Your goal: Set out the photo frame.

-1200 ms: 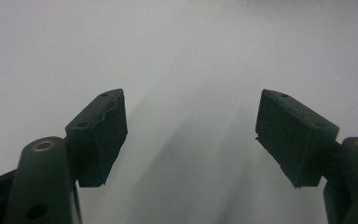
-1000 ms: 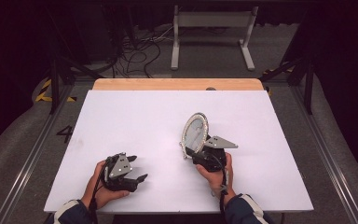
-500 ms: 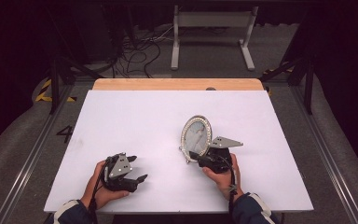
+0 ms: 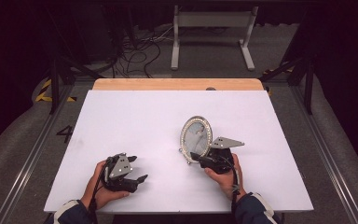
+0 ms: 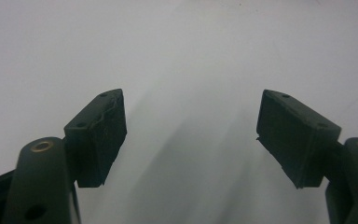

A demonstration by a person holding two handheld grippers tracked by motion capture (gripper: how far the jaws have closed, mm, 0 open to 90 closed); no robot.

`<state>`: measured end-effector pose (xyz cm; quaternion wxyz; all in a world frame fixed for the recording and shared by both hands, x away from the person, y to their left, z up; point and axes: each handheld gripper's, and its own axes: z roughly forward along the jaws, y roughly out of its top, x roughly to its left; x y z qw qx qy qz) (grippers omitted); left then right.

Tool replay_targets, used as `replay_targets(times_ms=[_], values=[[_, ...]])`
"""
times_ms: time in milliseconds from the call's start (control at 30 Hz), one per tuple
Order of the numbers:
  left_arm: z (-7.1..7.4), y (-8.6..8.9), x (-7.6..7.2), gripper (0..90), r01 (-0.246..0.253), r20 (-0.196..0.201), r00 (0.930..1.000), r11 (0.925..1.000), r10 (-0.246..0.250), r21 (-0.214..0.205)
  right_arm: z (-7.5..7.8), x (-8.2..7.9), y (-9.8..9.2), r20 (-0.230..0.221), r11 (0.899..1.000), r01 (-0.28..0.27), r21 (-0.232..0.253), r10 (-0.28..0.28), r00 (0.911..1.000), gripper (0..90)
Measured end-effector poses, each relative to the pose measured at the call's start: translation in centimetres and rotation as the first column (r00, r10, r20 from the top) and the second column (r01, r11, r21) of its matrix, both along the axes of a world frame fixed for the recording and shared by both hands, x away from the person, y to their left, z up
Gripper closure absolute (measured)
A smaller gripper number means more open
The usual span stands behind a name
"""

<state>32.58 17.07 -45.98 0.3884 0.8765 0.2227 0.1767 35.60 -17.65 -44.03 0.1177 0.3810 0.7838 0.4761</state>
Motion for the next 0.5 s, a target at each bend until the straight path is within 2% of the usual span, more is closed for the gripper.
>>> replay_targets(times_ms=[100,300,367,433,500], values=[[-0.1,-0.1,0.0,24.9,-0.001,-0.004,1.0000,1.0000,0.001,0.003,-0.1,0.0,0.3,0.011,1.000,0.012,-0.001,-0.012,0.9999,68.0],[-0.1,-0.2,0.1,24.8,0.005,-0.005,1.0000,1.0000,-0.005,0.005,-0.7,0.4,0.8,0.004,0.999,0.051,0.003,-0.051,0.9987,63.0],[-0.1,-0.2,0.1,24.7,0.003,-0.006,1.0000,1.0000,-0.003,0.007,-0.9,0.5,0.9,-0.002,0.998,0.063,0.011,-0.063,0.9980,65.4],[-0.1,-0.2,0.0,24.7,0.002,-0.007,1.0000,1.0000,-0.002,0.007,-1.0,0.6,1.0,-0.017,0.999,0.044,0.022,-0.044,0.9989,71.1],[-0.1,-0.2,0.0,24.6,0.004,-0.005,1.0000,1.0000,-0.004,0.005,-0.9,0.6,1.2,-0.006,0.999,0.035,0.003,-0.035,0.9994,72.2]])
